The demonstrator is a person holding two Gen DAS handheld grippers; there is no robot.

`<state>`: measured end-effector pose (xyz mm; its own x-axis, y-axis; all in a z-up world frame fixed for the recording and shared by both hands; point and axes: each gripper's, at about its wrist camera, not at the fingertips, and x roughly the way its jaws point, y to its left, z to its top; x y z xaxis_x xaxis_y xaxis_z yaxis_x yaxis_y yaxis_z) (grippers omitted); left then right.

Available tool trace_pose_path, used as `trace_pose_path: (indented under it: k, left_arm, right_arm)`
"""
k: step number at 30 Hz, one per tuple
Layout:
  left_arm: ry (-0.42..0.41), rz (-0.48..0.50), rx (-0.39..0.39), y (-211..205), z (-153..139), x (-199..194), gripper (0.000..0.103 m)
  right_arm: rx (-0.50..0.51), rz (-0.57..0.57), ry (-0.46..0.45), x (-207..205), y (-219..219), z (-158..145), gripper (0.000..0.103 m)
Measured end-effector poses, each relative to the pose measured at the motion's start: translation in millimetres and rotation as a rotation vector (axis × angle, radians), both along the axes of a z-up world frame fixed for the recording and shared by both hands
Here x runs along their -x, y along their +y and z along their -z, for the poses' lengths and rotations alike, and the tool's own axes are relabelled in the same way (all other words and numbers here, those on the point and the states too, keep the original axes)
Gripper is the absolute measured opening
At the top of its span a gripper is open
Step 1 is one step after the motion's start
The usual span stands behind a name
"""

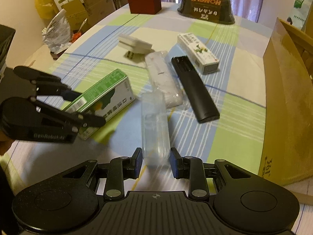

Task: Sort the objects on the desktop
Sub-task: 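Grasp the green medicine box with the left tool, then carry the green box and the clear case with both tools over the cardboard box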

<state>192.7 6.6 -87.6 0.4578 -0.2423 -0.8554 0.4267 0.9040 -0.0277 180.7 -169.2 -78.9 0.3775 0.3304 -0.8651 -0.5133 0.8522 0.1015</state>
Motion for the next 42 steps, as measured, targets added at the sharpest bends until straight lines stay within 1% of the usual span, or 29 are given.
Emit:
trace_pose_path:
  k: [4, 9, 23, 26, 29, 36, 42]
  left_arm:
    - [-0.003, -0.006, -0.003, -2, 2, -1, 0.039]
    - [-0.01, -0.025, 0.013, 1, 0, -4, 0.039]
    - [-0.009, -0.019, 0.024, 3, -1, -10, 0.039]
    - [-0.007, -0.015, 0.024, 2, 0, -11, 0.037]
    - [-0.005, -0.017, 0.02, 2, 1, -11, 0.026]
    - [-0.014, -0.01, 0.011, 1, -3, -2, 0.025]
    - [-0.023, -0.001, 0.016, -1, -17, 13, 0.025]
  right_arm:
    - [0.0, 0.007, -0.011, -9, 3, 4, 0.029]
    - [-0.011, 0.003, -0.031, -18, 8, 8, 0.03]
    - [0.009, -0.053, -0.051, -37, 22, 17, 0.03]
    - [0.009, -0.059, -0.05, -40, 24, 19, 0.03]
    - [0.01, -0.061, -0.047, -42, 26, 19, 0.029]
    - [0.004, -0.042, -0.059, -32, 18, 11, 0.029]
    - [-0.017, -0.008, -0.074, -14, 5, -9, 0.029]
